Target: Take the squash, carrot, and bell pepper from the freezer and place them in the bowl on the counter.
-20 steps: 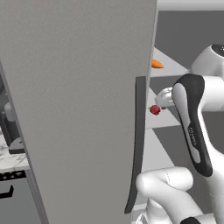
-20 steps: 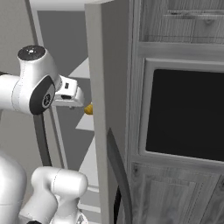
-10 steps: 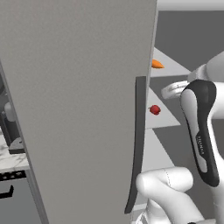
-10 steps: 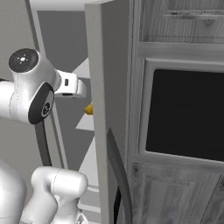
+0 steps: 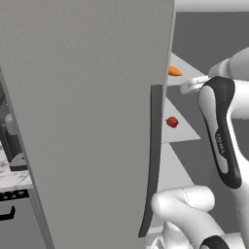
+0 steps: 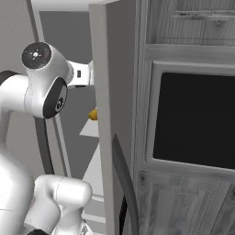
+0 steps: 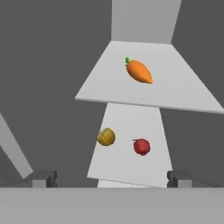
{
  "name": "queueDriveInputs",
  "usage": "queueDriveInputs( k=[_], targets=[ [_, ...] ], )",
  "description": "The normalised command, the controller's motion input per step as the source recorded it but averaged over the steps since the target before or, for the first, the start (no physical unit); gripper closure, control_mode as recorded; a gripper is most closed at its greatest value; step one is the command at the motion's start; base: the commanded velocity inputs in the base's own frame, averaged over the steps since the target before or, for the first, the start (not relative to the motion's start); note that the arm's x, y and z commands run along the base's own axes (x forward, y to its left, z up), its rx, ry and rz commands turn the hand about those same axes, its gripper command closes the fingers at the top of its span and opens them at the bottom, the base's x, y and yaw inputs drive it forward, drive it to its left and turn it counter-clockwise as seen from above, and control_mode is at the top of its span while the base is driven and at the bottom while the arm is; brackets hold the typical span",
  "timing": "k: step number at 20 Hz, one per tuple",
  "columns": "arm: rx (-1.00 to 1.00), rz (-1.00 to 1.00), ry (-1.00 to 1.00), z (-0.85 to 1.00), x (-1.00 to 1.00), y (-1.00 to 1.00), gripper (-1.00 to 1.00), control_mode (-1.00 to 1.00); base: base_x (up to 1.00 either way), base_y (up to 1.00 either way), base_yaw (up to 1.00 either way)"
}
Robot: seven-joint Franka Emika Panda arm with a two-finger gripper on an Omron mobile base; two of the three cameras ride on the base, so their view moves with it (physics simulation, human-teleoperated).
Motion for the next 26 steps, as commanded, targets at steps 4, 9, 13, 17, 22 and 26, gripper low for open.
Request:
queueDriveInputs(
  k=[4, 9, 13, 17, 22, 26],
  targets=[
    [0.0, 0.0, 0.02, 0.4, 0.43, -0.08, -1.0, -1.0, 0.0, 0.0, 0.0],
    [0.0, 0.0, 0.04, 0.19, 0.46, -0.09, -1.0, -1.0, 0.0, 0.0, 0.0],
    [0.01, 0.0, 0.03, 0.0, 0.4, -0.17, -1.0, -1.0, 0.0, 0.0, 0.0],
    [0.0, 0.01, 0.0, -0.23, 0.37, -0.08, -1.0, -1.0, 0.0, 0.0, 0.0],
    [0.0, 0.01, 0.0, -0.36, 0.39, -0.05, -1.0, -1.0, 0.0, 0.0, 0.0],
    [0.0, 0.02, 0.0, -0.33, 0.44, -0.04, -1.0, -1.0, 0.0, 0.0, 0.0]
  ],
)
